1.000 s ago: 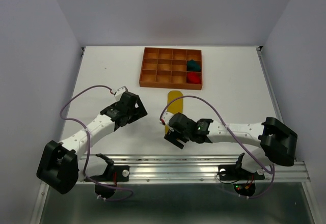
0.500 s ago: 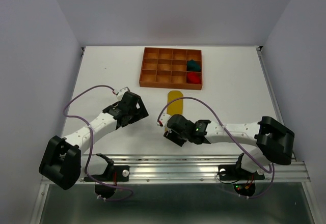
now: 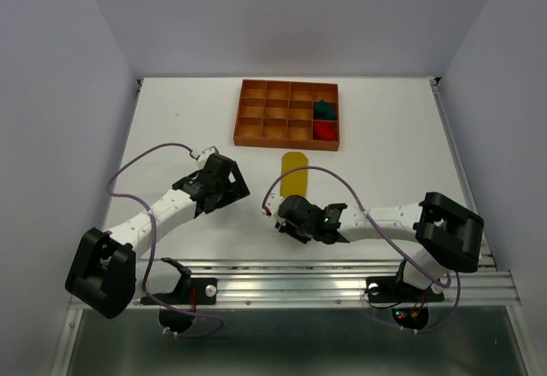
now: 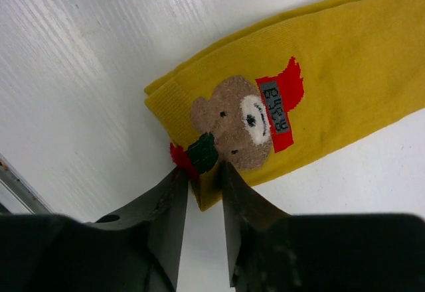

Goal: Roll the socks
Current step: Roll the sock at the center of the board.

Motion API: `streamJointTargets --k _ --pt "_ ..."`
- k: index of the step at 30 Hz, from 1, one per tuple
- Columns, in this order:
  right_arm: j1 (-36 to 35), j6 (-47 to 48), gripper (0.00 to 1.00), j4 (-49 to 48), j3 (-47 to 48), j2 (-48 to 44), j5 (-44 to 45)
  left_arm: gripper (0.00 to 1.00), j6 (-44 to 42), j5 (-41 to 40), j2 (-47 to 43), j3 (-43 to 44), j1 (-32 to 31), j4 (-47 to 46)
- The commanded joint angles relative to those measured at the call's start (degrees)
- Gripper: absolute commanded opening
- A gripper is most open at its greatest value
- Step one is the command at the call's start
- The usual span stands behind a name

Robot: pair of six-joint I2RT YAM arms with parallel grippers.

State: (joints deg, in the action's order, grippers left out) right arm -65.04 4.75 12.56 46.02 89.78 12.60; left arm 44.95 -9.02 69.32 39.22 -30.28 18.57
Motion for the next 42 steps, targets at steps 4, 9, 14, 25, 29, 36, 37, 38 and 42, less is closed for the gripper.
streamJointTargets --k 4,9,14,25,29,36,37,38,42 --pt "-0.6 -1.0 0.16 -1.7 0.9 2.1 -2.8 0.99 -1.6 1.3 -1.6 0.4 0.0 -0.4" --pt "-0.6 -4.0 0.08 1.8 4.4 2.6 -8.1 0.99 -2.2 5.1 -3.9 -2.0 0.1 -1.9" --pt "3.0 -10.0 0.02 5.0 7.9 4.2 -22.7 0.99 -2.0 11.9 -6.3 -5.8 0.1 -5.0" --pt "15.5 -20.0 0.01 8.8 13.7 9.8 -42.0 0.99 -0.3 21.7 -8.0 -11.6 0.0 -8.9" --pt "17.0 -21.1 0.01 8.6 15.1 11.3 -48.5 0.98 -1.0 23.8 -8.7 -12.8 -0.4 -11.1" --pt "22.5 -27.0 0.01 8.4 17.0 14.5 -58.4 0.98 -3.1 28.3 -10.5 -15.1 -1.5 -17.6" --pt "22.5 -27.8 0.01 8.4 17.0 15.2 -59.0 0.98 -3.3 28.4 -10.6 -15.1 -1.6 -17.9" --pt "23.3 -28.3 0.01 8.4 17.0 16.1 -59.6 0.98 -3.5 28.4 -10.8 -15.1 -1.7 -18.2" --pt "24.4 -30.0 0.01 8.4 17.8 18.1 -60.7 0.95 -3.4 29.5 -10.4 -15.7 -1.9 -20.6"
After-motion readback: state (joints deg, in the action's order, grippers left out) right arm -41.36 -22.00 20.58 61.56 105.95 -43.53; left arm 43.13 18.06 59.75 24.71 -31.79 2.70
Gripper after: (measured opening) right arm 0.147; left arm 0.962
